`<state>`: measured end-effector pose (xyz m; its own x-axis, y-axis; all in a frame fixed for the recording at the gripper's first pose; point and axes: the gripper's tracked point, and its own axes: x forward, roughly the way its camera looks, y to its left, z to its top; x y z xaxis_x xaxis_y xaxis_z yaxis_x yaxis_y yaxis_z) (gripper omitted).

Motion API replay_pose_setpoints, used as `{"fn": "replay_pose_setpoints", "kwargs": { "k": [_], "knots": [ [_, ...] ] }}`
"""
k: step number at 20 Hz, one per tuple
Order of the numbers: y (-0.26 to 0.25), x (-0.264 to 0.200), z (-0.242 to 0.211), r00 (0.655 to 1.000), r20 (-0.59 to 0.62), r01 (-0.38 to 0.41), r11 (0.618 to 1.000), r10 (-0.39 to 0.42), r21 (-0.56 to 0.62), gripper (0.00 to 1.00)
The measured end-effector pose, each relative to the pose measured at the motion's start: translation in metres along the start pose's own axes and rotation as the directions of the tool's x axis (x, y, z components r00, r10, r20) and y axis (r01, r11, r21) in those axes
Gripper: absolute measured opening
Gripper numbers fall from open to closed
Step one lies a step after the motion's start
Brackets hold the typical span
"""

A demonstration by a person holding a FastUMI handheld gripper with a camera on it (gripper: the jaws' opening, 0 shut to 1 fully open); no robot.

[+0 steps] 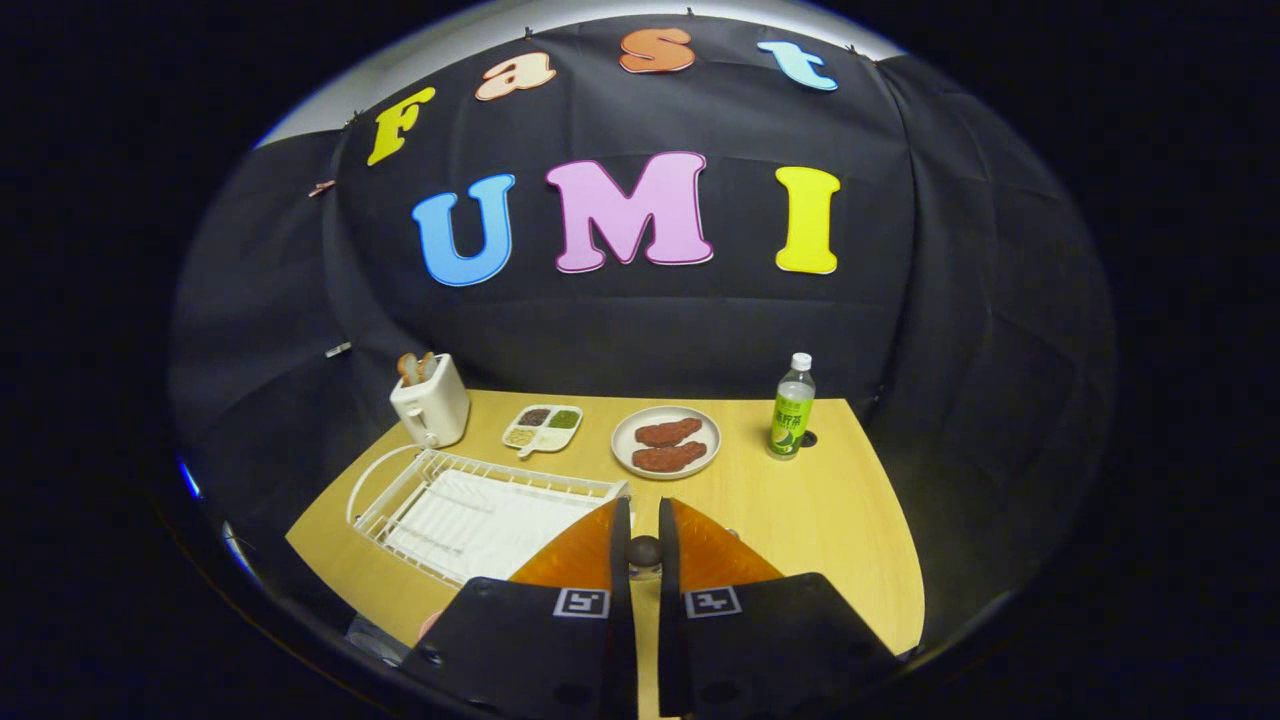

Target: Take the plate from the dish rack, then take the spoon from the basket and place it into the plate.

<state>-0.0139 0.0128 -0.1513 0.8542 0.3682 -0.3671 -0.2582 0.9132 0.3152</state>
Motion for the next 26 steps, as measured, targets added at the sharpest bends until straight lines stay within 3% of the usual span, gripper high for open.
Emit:
{"fn": "replay_pose_setpoints", "kwargs": {
  "k": [7, 15, 20, 26],
  "knots": [
    [0.093, -0.021, -0.061, 0.978, -0.11, -0.18, 0.984, 0.178, -0.009, 0.12],
    [0.183, 0.018, -0.142, 0.919, -0.22, -0.358, 0.927, 0.327, -0.116, 0.13],
    [0.2, 0.033, -0.161, 0.911, -0.223, -0.381, 0.914, 0.346, -0.137, 0.12],
    [0.178, 0.019, -0.186, 0.887, -0.289, -0.418, 0.892, 0.36, -0.171, 0.14]
  ]
}}
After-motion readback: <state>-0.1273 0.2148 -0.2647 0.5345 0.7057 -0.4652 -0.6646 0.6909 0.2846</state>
